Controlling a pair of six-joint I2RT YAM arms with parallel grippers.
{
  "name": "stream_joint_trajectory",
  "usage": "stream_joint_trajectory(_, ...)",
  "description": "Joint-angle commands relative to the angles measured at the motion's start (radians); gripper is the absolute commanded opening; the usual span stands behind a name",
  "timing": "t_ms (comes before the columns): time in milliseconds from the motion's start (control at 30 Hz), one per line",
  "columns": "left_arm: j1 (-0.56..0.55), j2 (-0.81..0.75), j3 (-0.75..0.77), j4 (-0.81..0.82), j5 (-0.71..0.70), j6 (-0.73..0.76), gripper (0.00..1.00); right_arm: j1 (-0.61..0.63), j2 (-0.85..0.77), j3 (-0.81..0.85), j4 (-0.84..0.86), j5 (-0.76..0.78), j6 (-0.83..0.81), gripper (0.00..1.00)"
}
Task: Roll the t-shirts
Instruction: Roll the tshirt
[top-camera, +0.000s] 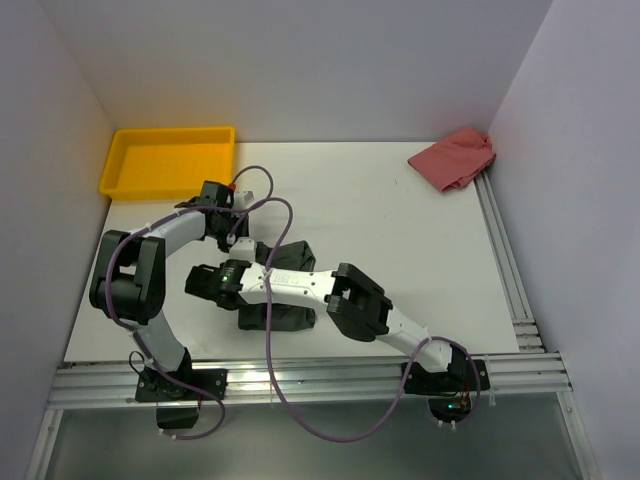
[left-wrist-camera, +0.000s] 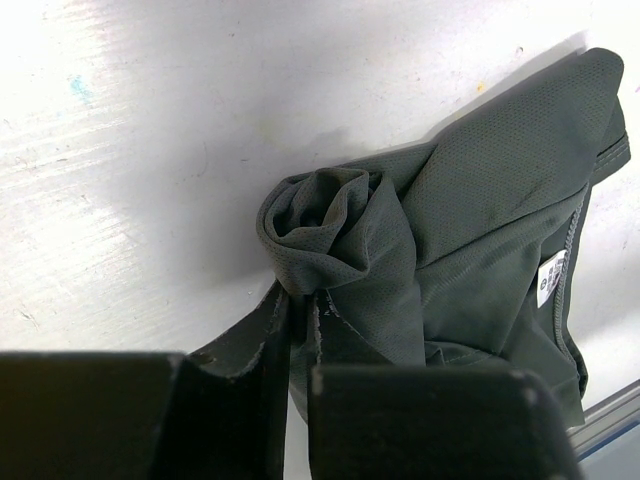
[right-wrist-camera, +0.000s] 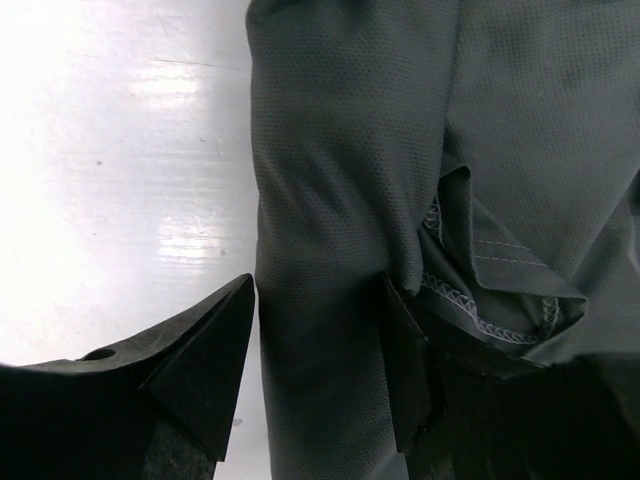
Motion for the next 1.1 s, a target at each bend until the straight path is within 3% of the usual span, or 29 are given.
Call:
stream_joint_trajectory(0, -0.007, -0.035, 0.03, -0.01, -0.007, 0.005, 0.13, 0.013, 0.036, -0.006, -0.075, -0.038, -0.008, 0.59)
stream_joint_trajectory(100, -0.005, -0.045, 0.03, -0.013, -0.004, 0.008, 0.19, 0.008, 0.027, -0.059, -0.045, -0.069, -0.009, 0.52)
stream_joint_trajectory(233, 0.013, -0.077, 0.024, 0.0, 0.03, 0.003, 0.44, 0.003, -0.064, -0.211, 0.099, -0.106, -0.021, 0.37)
stream_joint_trajectory(300, 0.035, -0.104, 0.019, 0.006, 0.07, -0.002, 0.52, -0.001, -0.123, -0.344, 0.257, -0.135, -0.039, 0.22)
stream_joint_trajectory(433, 0.061, -0.138, 0.014, 0.015, 0.099, 0.001, 0.62, -0.026, -0.308, -0.584, 0.575, -0.207, -0.087, 0.17)
stream_joint_trajectory(600, 0.079, -0.16, 0.008, 0.021, 0.108, 0.0, 0.65, -0.09, -0.465, -0.975, 1.22, -0.438, -0.108, 0.17)
stream_joint_trajectory(667, 0.082, -0.158, 0.008, 0.02, 0.107, 0.0, 0.65, -0.13, -0.468, -1.052, 1.454, -0.511, -0.101, 0.17)
stream_joint_trajectory(933, 0.088, -0.126, 0.011, 0.017, 0.07, 0.0, 0.64, -0.24, -0.369, -1.242, 2.033, -0.75, 0.076, 0.17)
stream_joint_trajectory(1067, 0.088, -0.117, 0.01, 0.012, 0.058, 0.001, 0.64, -0.262, -0.312, -1.255, 2.106, -0.773, 0.169, 0.17)
